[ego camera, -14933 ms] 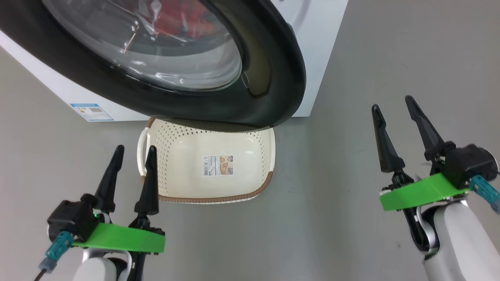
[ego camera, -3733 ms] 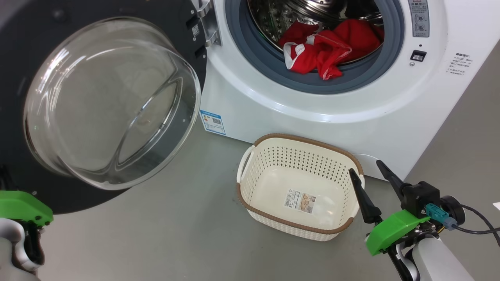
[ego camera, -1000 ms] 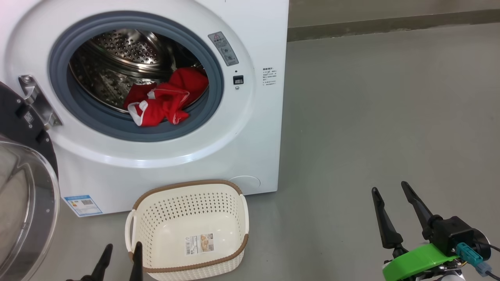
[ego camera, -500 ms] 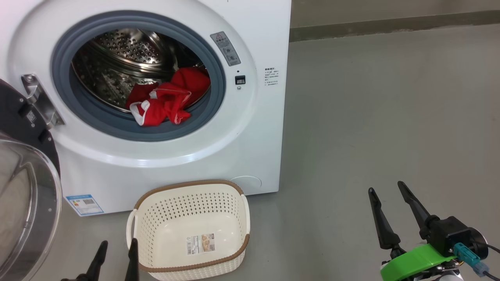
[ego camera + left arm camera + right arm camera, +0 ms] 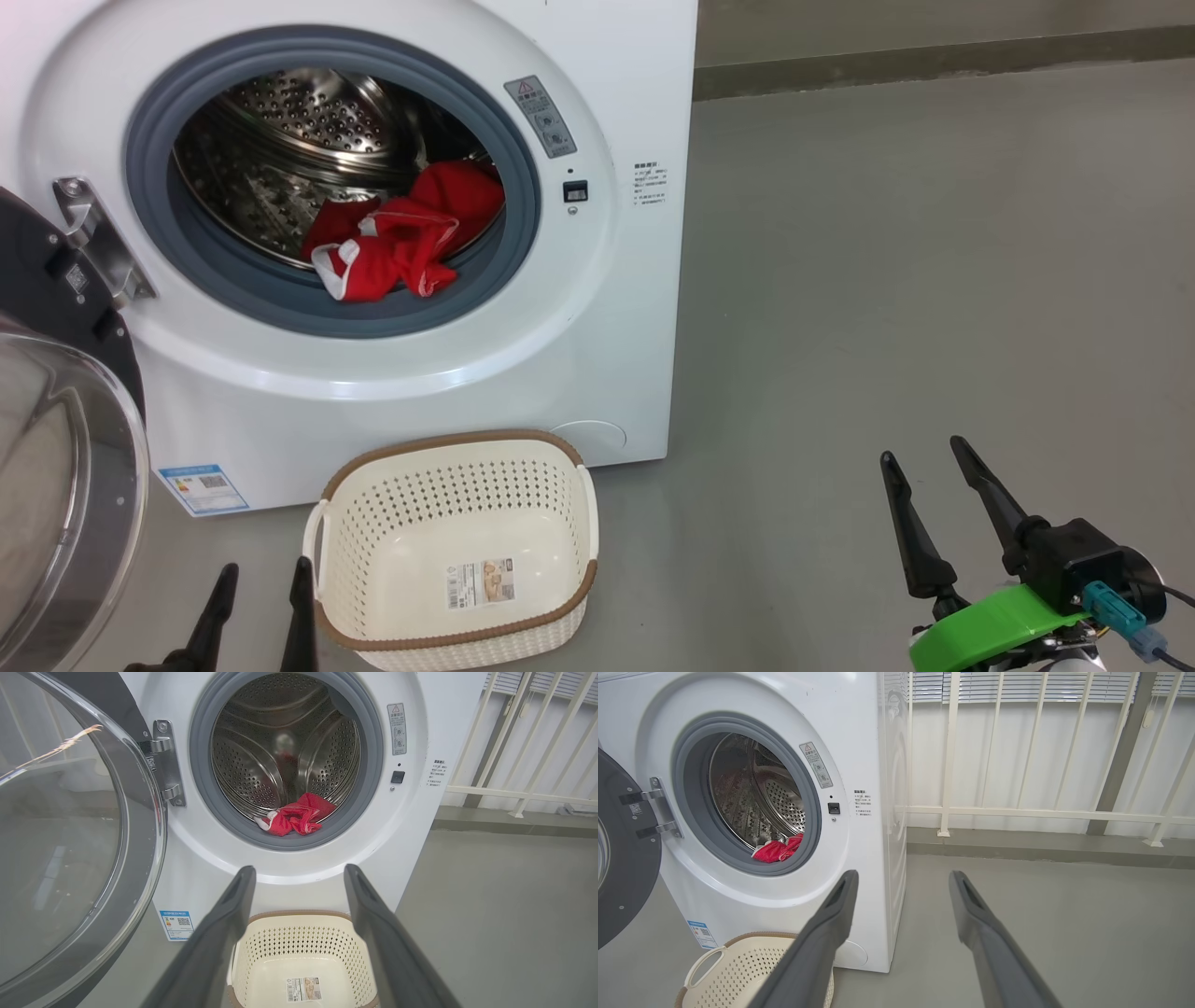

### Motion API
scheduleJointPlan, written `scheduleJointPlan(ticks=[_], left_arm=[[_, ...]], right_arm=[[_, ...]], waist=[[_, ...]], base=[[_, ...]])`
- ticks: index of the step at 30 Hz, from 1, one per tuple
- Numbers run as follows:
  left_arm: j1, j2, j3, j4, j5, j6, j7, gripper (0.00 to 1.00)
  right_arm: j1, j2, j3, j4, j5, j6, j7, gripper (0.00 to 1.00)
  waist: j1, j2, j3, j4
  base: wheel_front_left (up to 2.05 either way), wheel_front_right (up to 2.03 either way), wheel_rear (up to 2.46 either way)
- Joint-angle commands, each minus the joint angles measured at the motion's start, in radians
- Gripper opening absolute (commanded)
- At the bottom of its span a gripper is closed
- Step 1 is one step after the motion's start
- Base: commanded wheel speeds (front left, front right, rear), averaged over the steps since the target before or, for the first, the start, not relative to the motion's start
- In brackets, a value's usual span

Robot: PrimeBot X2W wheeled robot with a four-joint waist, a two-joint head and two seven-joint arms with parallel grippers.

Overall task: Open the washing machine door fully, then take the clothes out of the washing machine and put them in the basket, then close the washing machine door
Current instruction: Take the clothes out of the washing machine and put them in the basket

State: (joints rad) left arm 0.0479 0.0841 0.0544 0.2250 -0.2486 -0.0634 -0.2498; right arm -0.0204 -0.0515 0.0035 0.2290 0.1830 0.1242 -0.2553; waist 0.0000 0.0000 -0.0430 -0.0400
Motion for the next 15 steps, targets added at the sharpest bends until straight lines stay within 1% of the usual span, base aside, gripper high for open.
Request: scheduleJointPlan(ticks=[1,4,8,12,15], left_arm=[[-0.014,0.01,0.041,-0.018,0.013,0.0,-0.012,1.0],[-0.016,0.005,0.053,-0.014,0.022,0.01,-0.012,1.0],[-0.02,0.001,0.061,-0.01,0.032,0.01,-0.012,1.0],[-0.027,-0.003,0.069,-0.008,0.035,0.006,-0.012,1.0],[-0.03,-0.007,0.079,-0.016,0.033,0.002,-0.012,1.0]], right_arm=[[-0.023,-0.006,0.019,-0.02,0.006,0.007,-0.006,1.0],[-0.023,-0.005,0.021,-0.018,0.008,0.007,-0.006,1.0],[-0.024,-0.004,0.022,-0.016,0.009,0.007,-0.006,1.0],[-0.024,-0.004,0.022,-0.015,0.008,0.007,-0.006,1.0],[-0.023,-0.004,0.022,-0.015,0.008,0.007,-0.006,1.0]], waist=[[0.0,0.0,0.0,0.0],[0.0,0.0,0.0,-0.001],[0.0,0.0,0.003,-0.002],[0.0,0.0,0.005,-0.002],[0.0,0.0,0.005,-0.001]], base=[[0.0,0.0,0.0],[0.2,-0.23,0.03],[0.7,-0.7,0.0],[1.24,-1.24,0.0],[1.72,-1.72,0.0]])
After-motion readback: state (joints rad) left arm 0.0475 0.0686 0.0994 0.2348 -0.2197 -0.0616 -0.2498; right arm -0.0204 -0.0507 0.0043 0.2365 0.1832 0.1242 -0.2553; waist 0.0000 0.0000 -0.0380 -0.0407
